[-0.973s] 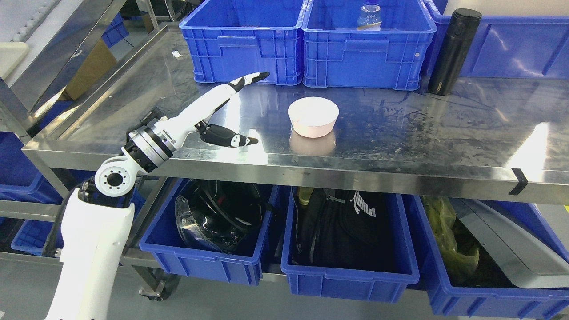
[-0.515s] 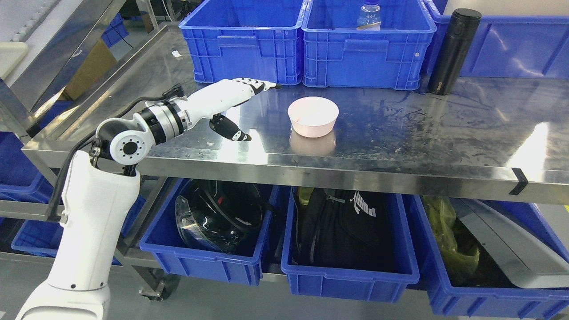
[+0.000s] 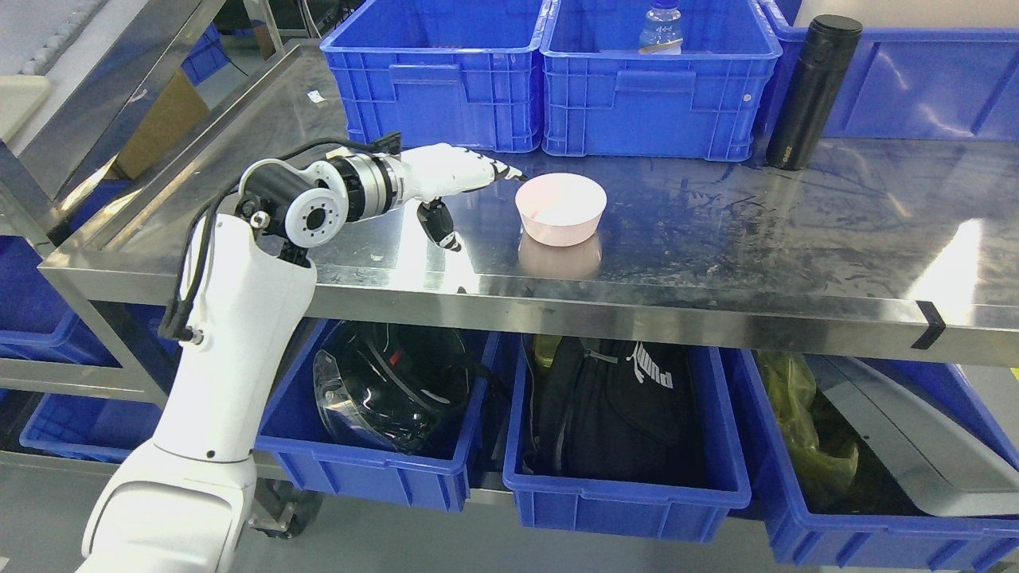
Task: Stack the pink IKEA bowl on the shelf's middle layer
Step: 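Close the left hand fingers around the rim of the pink bowl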
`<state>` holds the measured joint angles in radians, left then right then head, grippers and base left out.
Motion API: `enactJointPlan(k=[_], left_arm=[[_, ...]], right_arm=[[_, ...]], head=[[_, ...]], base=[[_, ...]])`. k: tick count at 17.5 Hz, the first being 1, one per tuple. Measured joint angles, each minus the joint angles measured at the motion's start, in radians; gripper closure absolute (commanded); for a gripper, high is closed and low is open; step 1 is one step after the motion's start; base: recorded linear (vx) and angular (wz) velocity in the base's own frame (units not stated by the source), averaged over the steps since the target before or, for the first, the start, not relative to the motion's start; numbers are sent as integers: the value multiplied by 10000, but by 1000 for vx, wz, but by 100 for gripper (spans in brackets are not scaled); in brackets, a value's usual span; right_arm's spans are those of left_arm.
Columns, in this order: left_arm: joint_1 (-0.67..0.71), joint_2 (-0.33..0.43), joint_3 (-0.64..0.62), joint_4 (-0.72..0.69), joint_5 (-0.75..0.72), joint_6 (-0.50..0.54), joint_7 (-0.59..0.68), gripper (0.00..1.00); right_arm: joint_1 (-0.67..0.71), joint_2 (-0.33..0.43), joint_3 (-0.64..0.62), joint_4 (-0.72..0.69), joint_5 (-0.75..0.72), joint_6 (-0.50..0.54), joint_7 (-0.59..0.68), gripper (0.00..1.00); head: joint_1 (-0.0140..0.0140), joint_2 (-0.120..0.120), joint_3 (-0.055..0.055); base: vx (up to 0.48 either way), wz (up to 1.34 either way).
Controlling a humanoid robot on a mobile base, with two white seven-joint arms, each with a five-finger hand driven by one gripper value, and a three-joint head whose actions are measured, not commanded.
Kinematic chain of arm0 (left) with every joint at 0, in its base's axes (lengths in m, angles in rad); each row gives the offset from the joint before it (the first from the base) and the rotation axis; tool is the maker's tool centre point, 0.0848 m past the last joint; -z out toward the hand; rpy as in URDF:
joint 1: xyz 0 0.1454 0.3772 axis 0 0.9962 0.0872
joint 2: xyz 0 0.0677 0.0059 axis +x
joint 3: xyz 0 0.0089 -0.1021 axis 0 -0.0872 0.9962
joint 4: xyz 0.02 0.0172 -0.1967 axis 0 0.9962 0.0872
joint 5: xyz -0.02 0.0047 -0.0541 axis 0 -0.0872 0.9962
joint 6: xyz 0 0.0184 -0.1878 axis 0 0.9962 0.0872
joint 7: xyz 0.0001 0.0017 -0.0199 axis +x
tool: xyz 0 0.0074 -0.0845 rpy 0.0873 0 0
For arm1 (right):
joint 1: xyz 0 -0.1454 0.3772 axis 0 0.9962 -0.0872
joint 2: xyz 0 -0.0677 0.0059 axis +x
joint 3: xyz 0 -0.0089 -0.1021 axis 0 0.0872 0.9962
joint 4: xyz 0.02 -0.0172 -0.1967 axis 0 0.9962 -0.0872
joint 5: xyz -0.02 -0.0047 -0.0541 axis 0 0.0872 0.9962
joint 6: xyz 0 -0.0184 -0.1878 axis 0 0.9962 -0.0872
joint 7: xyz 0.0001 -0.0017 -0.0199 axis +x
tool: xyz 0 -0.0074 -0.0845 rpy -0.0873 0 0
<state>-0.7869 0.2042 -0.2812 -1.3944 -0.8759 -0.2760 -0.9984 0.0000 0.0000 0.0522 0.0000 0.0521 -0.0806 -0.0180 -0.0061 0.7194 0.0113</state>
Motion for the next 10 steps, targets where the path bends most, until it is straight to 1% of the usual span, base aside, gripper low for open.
enactJointPlan(k=[2, 7, 10], left_arm=[[-176, -335, -78, 367, -238, -20, -18, 21], [-579, -1001, -234, 1311, -627, -36, 127, 26], [-796, -1269, -295, 1802, -751, -52, 239, 26]], right_arm=[[0, 0, 0, 0, 0, 0, 0, 0], [0, 0, 0, 0, 0, 0, 0, 0], [0, 0, 0, 0, 0, 0, 0, 0]], head=[[0, 0, 0], [0, 0, 0], [0, 0, 0]], base=[[0, 0], [0, 0], [0, 0]])
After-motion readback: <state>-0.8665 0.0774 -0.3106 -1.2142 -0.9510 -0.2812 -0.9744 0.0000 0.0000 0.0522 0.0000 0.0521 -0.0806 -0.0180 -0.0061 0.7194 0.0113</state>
